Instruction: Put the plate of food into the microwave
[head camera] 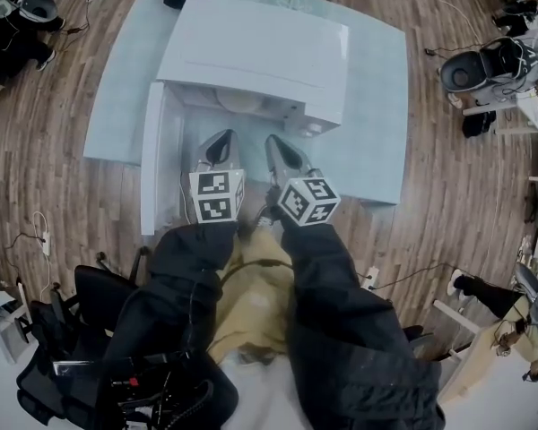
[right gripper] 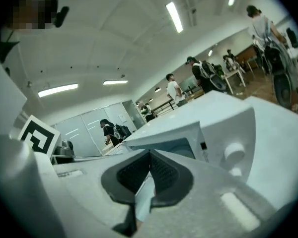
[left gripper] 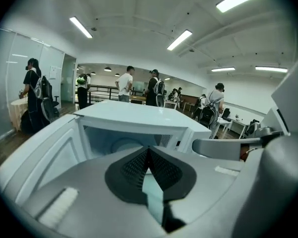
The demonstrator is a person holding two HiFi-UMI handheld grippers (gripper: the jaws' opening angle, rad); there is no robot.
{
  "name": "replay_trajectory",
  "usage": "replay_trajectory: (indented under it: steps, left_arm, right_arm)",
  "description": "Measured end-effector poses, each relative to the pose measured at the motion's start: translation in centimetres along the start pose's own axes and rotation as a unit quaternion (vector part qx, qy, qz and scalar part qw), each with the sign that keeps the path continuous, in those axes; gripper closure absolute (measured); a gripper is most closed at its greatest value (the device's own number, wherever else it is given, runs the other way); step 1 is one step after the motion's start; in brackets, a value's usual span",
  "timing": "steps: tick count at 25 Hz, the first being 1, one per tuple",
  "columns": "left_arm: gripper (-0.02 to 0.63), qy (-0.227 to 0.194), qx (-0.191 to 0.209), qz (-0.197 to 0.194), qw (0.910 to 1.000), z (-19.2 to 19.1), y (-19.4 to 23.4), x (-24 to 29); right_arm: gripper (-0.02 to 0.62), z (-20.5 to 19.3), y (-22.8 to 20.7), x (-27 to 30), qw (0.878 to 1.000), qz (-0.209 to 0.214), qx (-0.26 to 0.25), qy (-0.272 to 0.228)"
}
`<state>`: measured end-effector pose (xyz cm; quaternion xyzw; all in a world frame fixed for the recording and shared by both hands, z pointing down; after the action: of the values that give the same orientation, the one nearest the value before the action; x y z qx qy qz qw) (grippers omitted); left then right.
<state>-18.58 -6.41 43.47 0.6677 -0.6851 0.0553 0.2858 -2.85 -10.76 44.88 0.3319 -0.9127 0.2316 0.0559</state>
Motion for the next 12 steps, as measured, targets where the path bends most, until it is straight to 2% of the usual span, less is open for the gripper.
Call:
replay_trajectory:
  steps: [5,12]
  left_arm:
    - [0.607,-0.050,0.026,-0.025,0.9981,4.0,-2.6,-0.9]
    - [0.607,-0.108,0.071,-0.038,0.9909,8.3,-4.3,-2.4]
  right_arm:
    - [0.598,5.3,1.2,-2.8,0.994,-0.021,-0.095,-0.040]
    - [0.598,10.1,3.1,-5.7,0.976,-0.066,-0.187,-0.091]
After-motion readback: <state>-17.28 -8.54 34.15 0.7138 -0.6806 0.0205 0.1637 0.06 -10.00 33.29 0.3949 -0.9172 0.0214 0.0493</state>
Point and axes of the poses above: the fingertips, and each gripper's own axes: x forward along the fingers, y to its left, z out of its top, the point moved 9 cm from there along -x, backward along the fingers, and after that the axes turned 8 degrees about -x, right-handed, at the moved point
